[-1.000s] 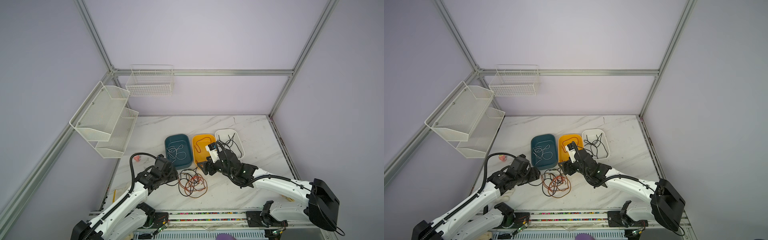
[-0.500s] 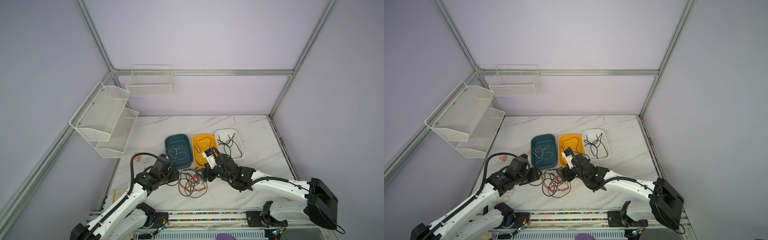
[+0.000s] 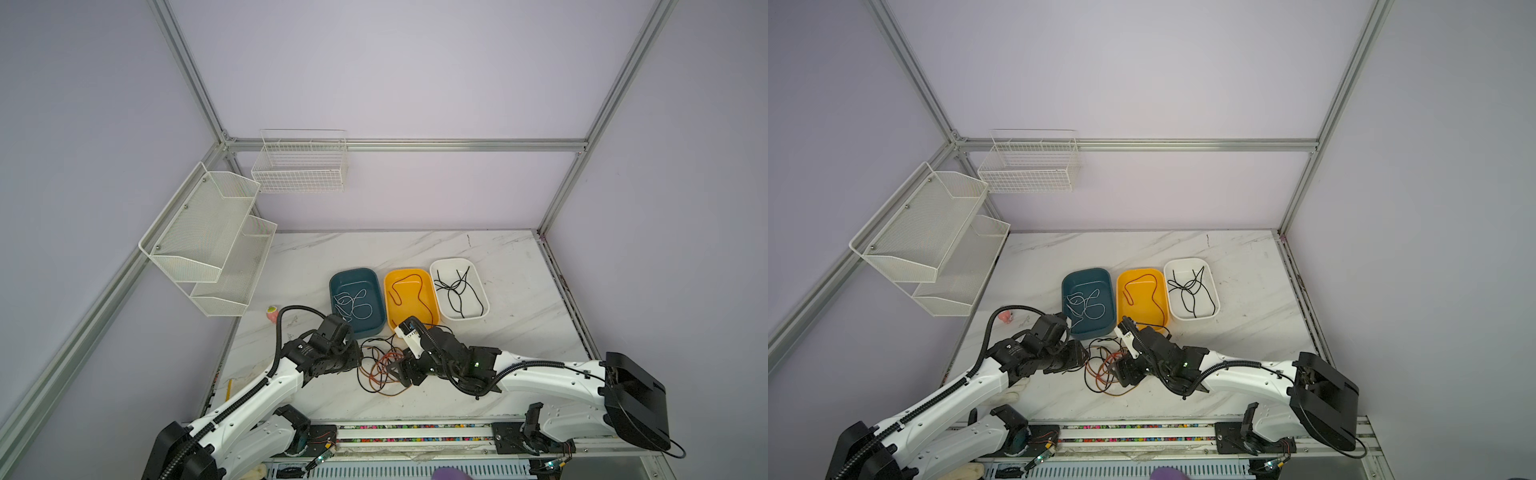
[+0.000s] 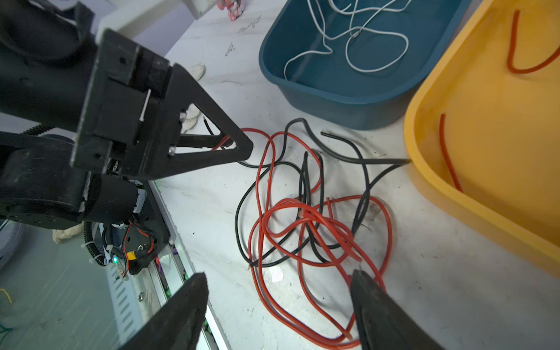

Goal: Untangle the cables

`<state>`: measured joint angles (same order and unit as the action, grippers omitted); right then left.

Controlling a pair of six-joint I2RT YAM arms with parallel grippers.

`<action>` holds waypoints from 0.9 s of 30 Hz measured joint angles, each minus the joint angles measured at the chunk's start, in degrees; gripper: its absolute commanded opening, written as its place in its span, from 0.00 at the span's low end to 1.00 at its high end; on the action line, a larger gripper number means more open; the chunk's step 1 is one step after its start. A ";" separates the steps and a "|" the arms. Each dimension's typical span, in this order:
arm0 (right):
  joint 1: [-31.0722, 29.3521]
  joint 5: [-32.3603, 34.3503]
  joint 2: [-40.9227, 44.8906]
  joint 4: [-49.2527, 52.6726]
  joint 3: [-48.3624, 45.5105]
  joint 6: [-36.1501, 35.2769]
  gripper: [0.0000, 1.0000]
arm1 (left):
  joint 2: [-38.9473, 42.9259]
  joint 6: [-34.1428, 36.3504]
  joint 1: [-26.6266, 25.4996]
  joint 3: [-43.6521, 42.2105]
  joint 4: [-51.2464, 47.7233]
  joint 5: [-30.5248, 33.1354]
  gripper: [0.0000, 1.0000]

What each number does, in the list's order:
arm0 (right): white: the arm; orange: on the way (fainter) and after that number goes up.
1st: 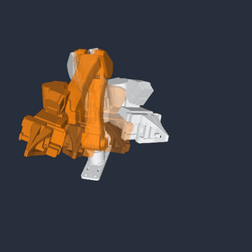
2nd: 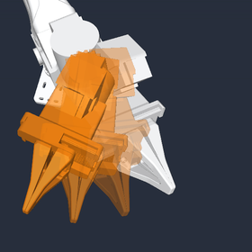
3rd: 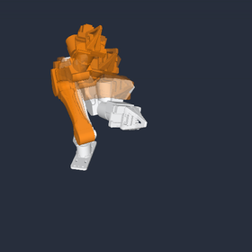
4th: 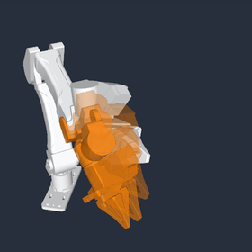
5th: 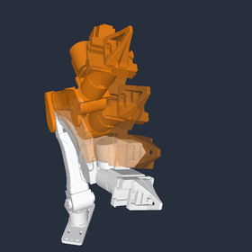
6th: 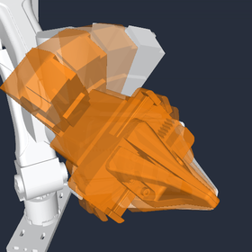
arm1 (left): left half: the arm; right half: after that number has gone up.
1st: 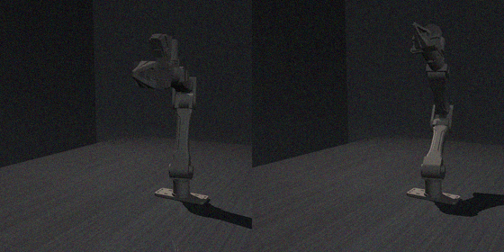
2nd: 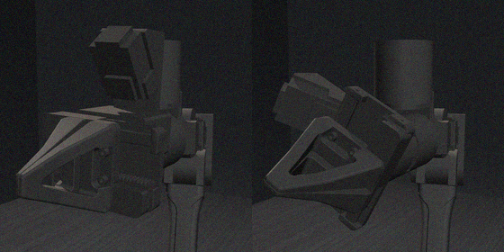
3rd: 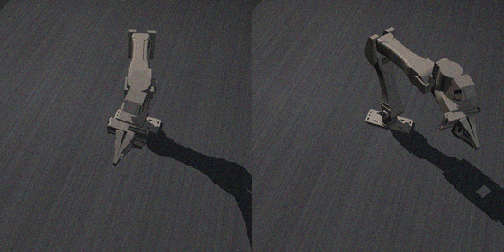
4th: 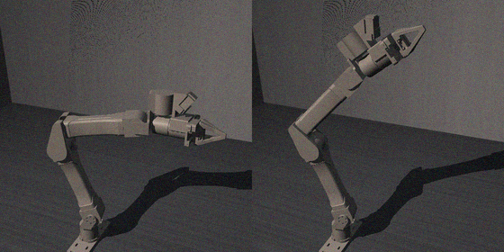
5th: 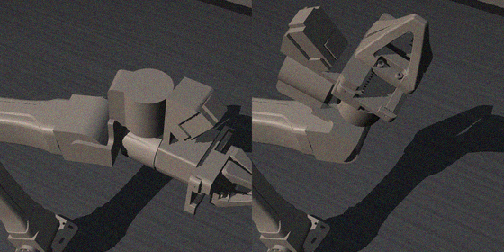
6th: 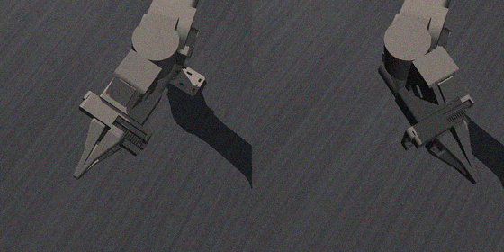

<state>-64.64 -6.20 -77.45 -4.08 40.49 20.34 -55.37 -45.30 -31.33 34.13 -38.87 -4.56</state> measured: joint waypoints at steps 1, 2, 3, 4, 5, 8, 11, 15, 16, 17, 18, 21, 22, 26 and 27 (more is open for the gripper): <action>-0.20 0.00 -0.59 -0.04 0.00 0.04 0.77 | 0.31 0.04 0.00 0.00 0.00 -0.07 0.46; -0.33 0.00 -0.81 -0.04 0.00 0.13 0.77 | 0.50 0.04 -0.09 0.00 0.00 -0.17 0.46; -0.46 0.00 -0.92 -0.04 0.00 0.20 0.77 | 0.59 0.07 -0.17 0.00 0.00 -0.24 0.45; -0.59 0.07 -0.92 -0.11 0.00 0.20 0.77 | 0.59 0.07 -0.22 0.00 0.00 -0.35 0.45; -0.66 0.28 -0.92 -0.35 0.00 0.22 0.77 | 0.52 0.09 -0.26 0.00 0.00 -0.48 0.44; -0.68 0.85 -0.92 -0.94 0.00 0.42 0.77 | -0.22 0.46 -0.33 0.04 0.04 -1.07 0.40; -0.70 1.11 -0.92 -1.31 0.00 0.59 0.77 | -2.23 0.98 -0.50 0.04 0.02 -1.68 0.37; -0.79 1.51 -0.92 -1.29 0.00 0.61 0.77 | -3.87 1.44 -1.03 0.04 0.00 -2.29 0.33; -0.83 1.66 -0.92 -1.29 0.00 0.61 0.77 | -3.93 1.44 -1.14 0.04 -0.02 -2.32 0.31; -0.87 1.92 -0.92 -1.29 0.00 0.61 0.77 | -3.89 1.40 -1.25 0.04 0.00 -2.32 0.28; -0.92 2.14 -0.90 -1.29 0.00 0.61 0.77 | -3.87 1.53 -1.33 0.04 0.00 -2.32 0.25; -0.94 2.56 -0.87 -1.29 0.00 0.61 0.77 | -3.85 1.55 -1.38 0.04 -0.02 -2.34 0.17; -0.94 2.69 -0.87 -1.29 0.00 0.61 0.77 | -3.85 1.55 -1.38 0.04 0.00 -2.36 0.14; -0.94 3.61 -0.87 -1.29 0.00 0.61 0.77 | -3.72 1.66 -1.38 0.04 -0.04 -2.56 0.01; -0.94 3.85 -0.87 -1.31 -0.02 0.61 0.77 | -3.58 1.66 -1.38 0.07 -0.11 -2.58 0.00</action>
<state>-65.58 -2.35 -78.32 -5.39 40.47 20.95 -58.96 -43.64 -32.71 34.20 -38.98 -7.14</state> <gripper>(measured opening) 0.772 0.048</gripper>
